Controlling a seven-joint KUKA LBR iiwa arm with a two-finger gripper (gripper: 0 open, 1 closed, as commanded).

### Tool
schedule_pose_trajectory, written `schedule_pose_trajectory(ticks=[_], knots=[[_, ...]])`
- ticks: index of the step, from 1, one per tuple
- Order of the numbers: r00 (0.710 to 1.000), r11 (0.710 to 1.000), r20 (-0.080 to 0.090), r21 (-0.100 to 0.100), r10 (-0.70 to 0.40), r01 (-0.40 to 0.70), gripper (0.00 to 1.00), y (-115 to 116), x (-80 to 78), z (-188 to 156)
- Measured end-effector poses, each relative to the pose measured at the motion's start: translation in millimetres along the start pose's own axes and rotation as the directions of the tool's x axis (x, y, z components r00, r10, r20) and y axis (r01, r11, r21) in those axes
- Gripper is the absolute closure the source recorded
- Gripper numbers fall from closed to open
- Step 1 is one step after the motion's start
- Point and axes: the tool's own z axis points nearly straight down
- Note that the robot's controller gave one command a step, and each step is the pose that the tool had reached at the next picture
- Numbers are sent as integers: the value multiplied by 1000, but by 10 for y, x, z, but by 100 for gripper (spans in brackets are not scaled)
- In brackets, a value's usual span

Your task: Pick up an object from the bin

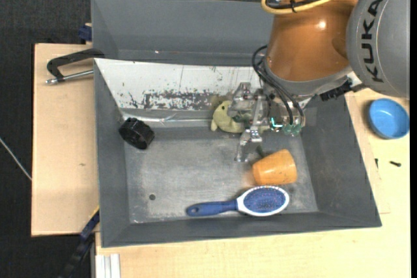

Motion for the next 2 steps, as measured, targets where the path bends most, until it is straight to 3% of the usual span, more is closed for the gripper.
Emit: schedule_pose_trajectory(ticks=[1, 2], knots=[[999, 1000, 17, -5, -30, 30, 0, 600, 254, -532], [958, 958, 0, 2, -287, 287, 0, -79, 310, 776]])
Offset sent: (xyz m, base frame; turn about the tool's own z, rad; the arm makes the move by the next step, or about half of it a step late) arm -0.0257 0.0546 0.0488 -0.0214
